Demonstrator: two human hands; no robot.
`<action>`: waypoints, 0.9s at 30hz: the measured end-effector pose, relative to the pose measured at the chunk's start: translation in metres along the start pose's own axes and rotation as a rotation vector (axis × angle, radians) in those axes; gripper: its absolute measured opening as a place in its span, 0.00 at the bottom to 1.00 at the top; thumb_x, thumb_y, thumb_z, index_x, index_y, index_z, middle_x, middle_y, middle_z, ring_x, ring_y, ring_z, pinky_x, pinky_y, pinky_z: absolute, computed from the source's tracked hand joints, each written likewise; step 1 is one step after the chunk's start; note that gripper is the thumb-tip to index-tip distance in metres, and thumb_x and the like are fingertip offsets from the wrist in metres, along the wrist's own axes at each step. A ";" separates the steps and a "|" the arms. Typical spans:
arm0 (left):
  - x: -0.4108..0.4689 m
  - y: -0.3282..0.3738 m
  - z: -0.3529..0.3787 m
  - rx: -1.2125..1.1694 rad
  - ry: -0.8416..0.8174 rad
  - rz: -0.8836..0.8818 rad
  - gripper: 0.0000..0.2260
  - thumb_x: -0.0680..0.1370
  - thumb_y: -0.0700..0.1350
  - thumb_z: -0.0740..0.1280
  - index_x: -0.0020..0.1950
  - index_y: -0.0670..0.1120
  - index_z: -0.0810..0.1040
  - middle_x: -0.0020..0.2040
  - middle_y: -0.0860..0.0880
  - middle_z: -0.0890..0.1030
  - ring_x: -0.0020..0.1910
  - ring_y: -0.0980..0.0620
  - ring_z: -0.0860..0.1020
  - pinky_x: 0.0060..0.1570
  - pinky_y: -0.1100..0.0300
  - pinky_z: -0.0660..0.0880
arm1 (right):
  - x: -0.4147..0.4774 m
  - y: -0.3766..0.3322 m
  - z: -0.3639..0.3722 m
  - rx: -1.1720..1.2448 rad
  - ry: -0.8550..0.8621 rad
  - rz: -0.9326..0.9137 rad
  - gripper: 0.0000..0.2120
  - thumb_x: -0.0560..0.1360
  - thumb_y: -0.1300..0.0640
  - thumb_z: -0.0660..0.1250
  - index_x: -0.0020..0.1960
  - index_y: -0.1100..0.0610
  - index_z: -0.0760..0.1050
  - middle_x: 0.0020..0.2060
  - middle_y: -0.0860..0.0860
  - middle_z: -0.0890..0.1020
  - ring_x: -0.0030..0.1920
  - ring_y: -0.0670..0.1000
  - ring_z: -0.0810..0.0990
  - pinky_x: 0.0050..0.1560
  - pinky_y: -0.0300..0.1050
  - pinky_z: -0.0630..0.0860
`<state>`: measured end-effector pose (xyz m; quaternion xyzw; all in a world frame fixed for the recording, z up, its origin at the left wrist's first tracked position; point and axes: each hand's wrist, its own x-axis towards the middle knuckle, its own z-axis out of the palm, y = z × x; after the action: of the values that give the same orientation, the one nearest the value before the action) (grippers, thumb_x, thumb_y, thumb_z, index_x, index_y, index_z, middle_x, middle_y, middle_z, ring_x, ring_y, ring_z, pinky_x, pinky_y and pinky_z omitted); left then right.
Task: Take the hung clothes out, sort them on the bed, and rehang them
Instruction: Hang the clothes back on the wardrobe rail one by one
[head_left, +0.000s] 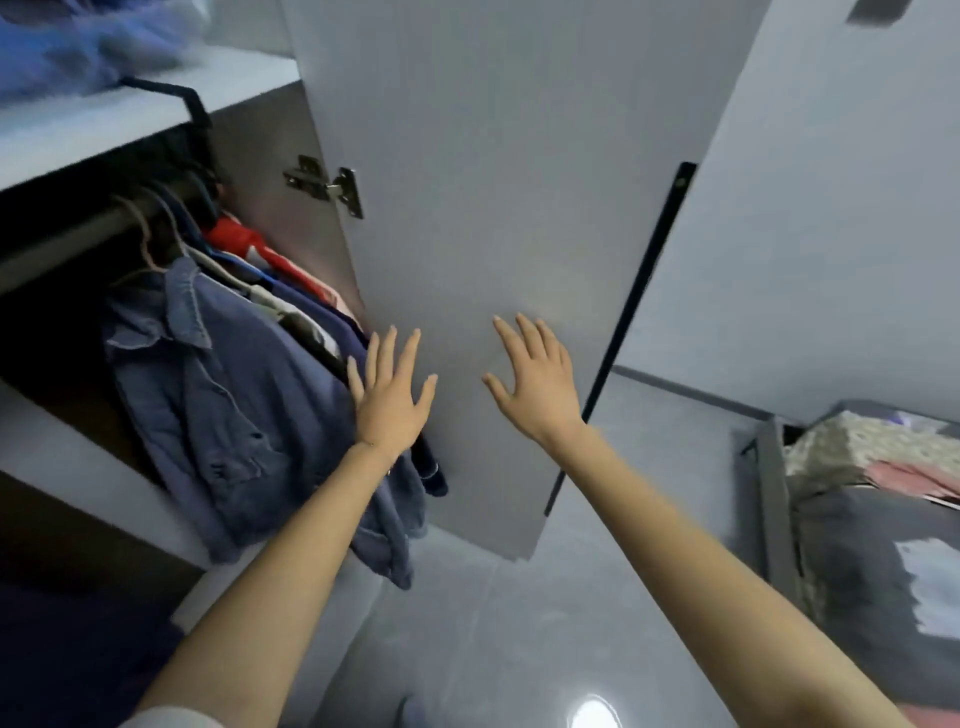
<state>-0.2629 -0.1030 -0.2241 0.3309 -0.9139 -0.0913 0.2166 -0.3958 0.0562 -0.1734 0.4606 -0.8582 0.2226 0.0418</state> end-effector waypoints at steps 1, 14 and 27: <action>-0.005 0.019 0.010 -0.020 -0.023 0.009 0.28 0.82 0.55 0.62 0.80 0.52 0.58 0.80 0.45 0.59 0.79 0.43 0.53 0.75 0.37 0.47 | -0.013 0.015 -0.007 -0.001 -0.006 0.006 0.33 0.80 0.43 0.60 0.80 0.50 0.53 0.78 0.55 0.57 0.78 0.59 0.51 0.76 0.56 0.53; -0.077 0.220 0.092 -0.140 -0.153 0.276 0.26 0.83 0.56 0.54 0.80 0.52 0.57 0.79 0.46 0.59 0.79 0.45 0.56 0.76 0.40 0.48 | -0.151 0.189 -0.079 -0.081 0.053 0.182 0.32 0.79 0.44 0.62 0.79 0.51 0.56 0.77 0.55 0.60 0.78 0.59 0.54 0.75 0.57 0.55; -0.057 0.450 0.188 -0.197 -0.348 0.681 0.28 0.83 0.56 0.58 0.81 0.53 0.54 0.81 0.47 0.54 0.80 0.46 0.51 0.76 0.42 0.42 | -0.270 0.372 -0.151 -0.158 0.145 0.745 0.33 0.78 0.44 0.63 0.79 0.49 0.55 0.78 0.55 0.59 0.78 0.60 0.53 0.75 0.59 0.52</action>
<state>-0.5638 0.2827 -0.2709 -0.0341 -0.9813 -0.1560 0.1072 -0.5622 0.5056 -0.2406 0.0958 -0.9761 0.1875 0.0539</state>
